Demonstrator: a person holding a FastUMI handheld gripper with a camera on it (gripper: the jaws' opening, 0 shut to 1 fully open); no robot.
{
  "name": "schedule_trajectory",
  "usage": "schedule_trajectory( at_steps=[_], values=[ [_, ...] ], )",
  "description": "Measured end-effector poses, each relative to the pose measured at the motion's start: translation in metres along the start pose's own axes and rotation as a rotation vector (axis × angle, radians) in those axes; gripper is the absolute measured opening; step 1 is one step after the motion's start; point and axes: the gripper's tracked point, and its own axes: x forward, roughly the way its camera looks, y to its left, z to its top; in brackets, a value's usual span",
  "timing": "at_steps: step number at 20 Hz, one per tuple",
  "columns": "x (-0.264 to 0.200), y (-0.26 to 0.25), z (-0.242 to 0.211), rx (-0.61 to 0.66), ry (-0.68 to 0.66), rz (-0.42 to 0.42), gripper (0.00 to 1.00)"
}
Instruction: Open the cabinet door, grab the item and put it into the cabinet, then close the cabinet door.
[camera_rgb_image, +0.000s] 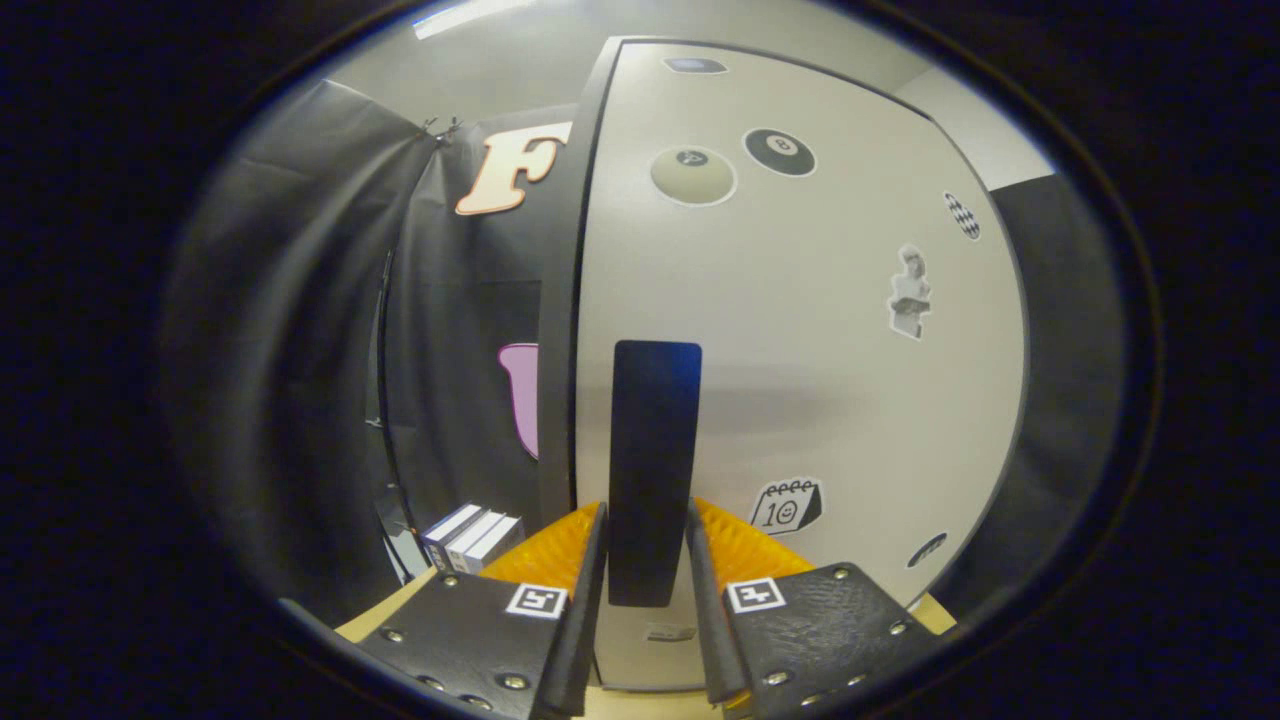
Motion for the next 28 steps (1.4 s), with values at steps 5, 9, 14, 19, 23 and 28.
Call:
schedule_trajectory(
  at_steps=[5, 9, 14, 19, 23, 28],
  values=[
    [0.0, 0.0, -0.002, 0.027, -0.001, -0.013, 0.3],
    [-0.004, -0.001, -0.001, 0.068, 0.005, -0.025, 0.21],
    [-0.006, -0.003, -0.004, 0.057, 0.006, -0.041, 0.17],
    [-0.026, -0.006, -0.002, 0.056, 0.0, -0.057, 0.17],
    [-0.04, -0.011, -0.002, 0.066, -0.001, -0.068, 0.17],
    [-0.053, -0.017, -0.003, 0.086, -0.016, -0.096, 0.17]
  ],
)
